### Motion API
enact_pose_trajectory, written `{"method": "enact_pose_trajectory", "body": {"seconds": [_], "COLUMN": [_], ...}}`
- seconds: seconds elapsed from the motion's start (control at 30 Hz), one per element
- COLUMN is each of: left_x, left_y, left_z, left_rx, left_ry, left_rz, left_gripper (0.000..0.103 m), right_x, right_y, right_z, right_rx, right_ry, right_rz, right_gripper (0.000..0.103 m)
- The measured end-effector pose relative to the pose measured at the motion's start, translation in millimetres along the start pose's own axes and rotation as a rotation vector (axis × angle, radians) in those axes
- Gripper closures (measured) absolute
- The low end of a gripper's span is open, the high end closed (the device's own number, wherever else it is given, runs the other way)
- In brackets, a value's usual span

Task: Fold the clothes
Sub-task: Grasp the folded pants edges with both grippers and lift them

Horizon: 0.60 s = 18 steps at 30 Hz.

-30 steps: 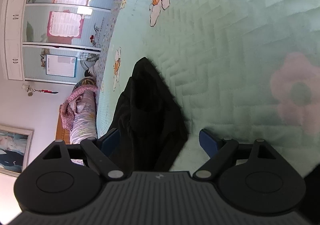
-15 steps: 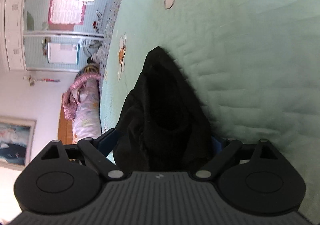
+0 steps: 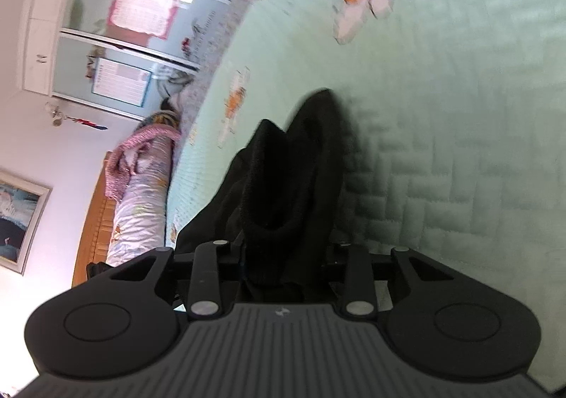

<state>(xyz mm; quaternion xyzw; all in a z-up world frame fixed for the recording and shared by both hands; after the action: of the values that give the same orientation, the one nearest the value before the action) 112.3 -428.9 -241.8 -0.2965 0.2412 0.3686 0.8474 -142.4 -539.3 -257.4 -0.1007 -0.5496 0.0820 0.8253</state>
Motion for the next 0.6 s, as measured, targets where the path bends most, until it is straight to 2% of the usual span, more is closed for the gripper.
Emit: {"method": "enact_pose_trajectory", "body": {"seconds": [0.17, 0.33, 0.47, 0.6], "left_x": [-66.9, -150.0, -220.6, -301.1], "left_y": [2.0, -1.0, -1.1, 2.0], "left_z": [-10.2, -40.3, -82.0, -141.1], "left_rx": [-0.001, 0.014, 0.046, 0.087], "left_ry": [0.045, 0.092, 0.146, 0.189], "left_rz": [-0.081, -0.176, -0.239, -0.309], "left_gripper": [0.074, 0.073, 0.073, 0.073], "right_x": [12.2, 14.5, 4.1, -15.9], "right_y": [-21.5, -62.3, -106.6, -162.0], "right_z": [55.0, 129.6, 187.1, 251.8], "right_rx": [-0.1, -0.229, -0.326, -0.427], "right_ry": [-0.022, -0.025, -0.017, 0.013], "right_rz": [0.032, 0.057, 0.078, 0.094], "right_gripper": [0.068, 0.068, 0.068, 0.068]}}
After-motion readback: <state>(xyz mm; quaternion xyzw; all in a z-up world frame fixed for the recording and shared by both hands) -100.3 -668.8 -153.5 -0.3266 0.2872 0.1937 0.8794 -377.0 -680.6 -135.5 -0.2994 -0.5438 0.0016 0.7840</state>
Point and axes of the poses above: each gripper's, at about its wrist camera, not at the fingertips, and z roughly against the way its jaws point, x to its left, y to its underside, the point moved 10 cm from there along -z, roughly the way its jaws point, and after that the axes turned 5 degrees about -y, right-handed, at the moved point
